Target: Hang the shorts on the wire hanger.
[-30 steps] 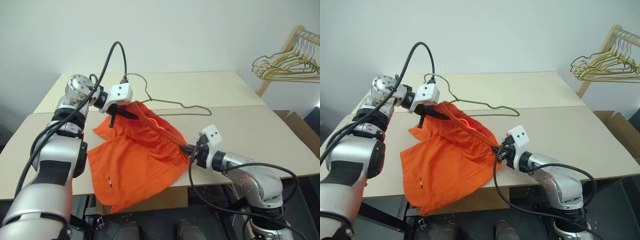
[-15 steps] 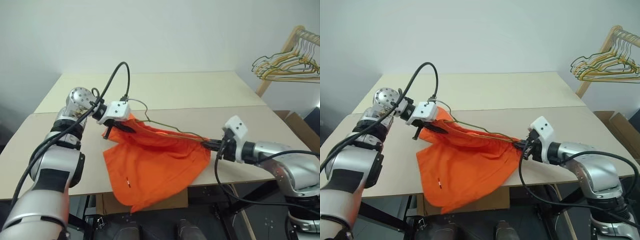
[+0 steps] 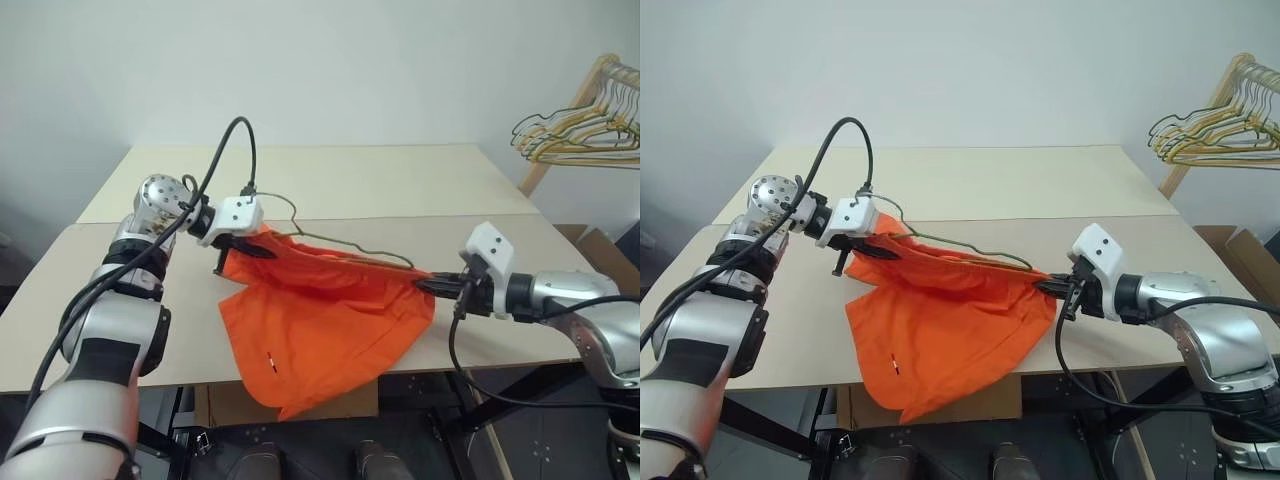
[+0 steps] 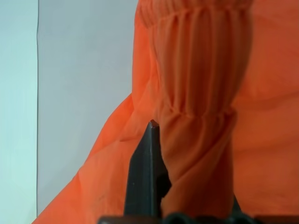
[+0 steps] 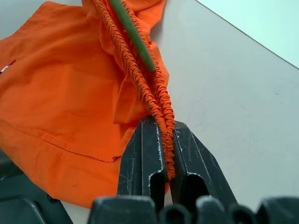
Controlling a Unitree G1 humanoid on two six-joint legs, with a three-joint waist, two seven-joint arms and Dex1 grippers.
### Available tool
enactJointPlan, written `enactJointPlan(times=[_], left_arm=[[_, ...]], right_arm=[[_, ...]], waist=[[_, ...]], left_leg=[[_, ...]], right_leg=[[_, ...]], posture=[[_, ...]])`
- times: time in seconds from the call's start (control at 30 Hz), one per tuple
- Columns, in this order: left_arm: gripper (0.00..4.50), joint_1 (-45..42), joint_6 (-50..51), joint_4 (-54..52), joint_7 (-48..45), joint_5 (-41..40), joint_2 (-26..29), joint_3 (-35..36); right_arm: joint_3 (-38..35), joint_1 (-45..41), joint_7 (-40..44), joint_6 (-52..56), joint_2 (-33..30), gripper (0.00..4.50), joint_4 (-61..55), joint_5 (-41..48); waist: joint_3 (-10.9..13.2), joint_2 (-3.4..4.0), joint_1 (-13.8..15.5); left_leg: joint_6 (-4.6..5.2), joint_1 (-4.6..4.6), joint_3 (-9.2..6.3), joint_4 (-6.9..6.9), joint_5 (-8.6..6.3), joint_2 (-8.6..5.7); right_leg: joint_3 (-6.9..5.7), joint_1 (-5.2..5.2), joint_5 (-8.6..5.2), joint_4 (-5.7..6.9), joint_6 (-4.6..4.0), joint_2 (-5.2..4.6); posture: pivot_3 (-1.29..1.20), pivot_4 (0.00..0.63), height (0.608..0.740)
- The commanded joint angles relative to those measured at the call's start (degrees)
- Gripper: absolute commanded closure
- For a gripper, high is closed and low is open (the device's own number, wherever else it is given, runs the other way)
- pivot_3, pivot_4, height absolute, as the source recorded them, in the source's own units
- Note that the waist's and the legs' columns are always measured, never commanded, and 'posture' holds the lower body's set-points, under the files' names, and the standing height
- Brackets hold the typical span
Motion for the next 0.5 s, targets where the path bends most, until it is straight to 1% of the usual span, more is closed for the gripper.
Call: enactJointPlan(times=[0.03,0.3,0.37,0.43,0.5], left_arm=[[4.50,0.7,2.2,0.6,0.7,2.5,4.3,-0.2],[4.50,2.1,-1.3,-0.2,1.0,6.7,5.2,-4.5],[4.50,2.6,-2.5,-0.3,2.8,8.2,5.1,-5.8],[4.50,2.3,-1.8,0.0,6.1,9.6,4.1,-6.9],[4.50,1.7,-1.2,0.4,6.2,9.5,3.3,-7.2]], right_arm=[[-4.3,0.3,-0.9,0.0,-3.6,4.48,1.6,-1.6],[-4.9,-0.9,-0.5,-1.7,-5.2,4.48,0.3,-1.6],[-4.9,-2.0,0.3,-1.6,-5.8,4.48,-1.2,-0.8],[-3.8,-3.5,0.7,-1.0,-6.2,4.48,-2.8,-0.2],[-1.5,-4.8,1.2,-1.1,-6.1,4.48,-4.5,-0.6]], waist=[[0.0,0.00,0.0],[0.0,0.00,0.0],[0.0,0.00,0.0],[0.0,0.00,0.0],[0.0,0.00,0.0]], left_leg=[[0.00,0.00,0.00,0.00,0.00,0.00],[0.00,0.00,0.01,0.00,0.00,0.00],[0.00,0.00,0.01,0.00,0.00,0.00],[0.00,0.00,0.01,0.00,0.00,0.01],[0.00,0.01,0.01,0.00,0.00,0.02]], right_leg=[[0.00,0.00,0.00,0.00,-0.01,0.00],[0.00,0.00,0.06,0.00,-0.09,0.00],[0.00,0.00,0.05,0.00,-0.09,0.00],[0.00,0.00,0.05,0.00,-0.09,0.00],[0.00,-0.01,0.04,0.00,-0.07,0.01]], posture=[[0.06,0.000,0.740],[0.05,0.000,0.740],[0.05,0.000,0.740],[0.04,0.000,0.740],[0.04,0.000,0.740]])
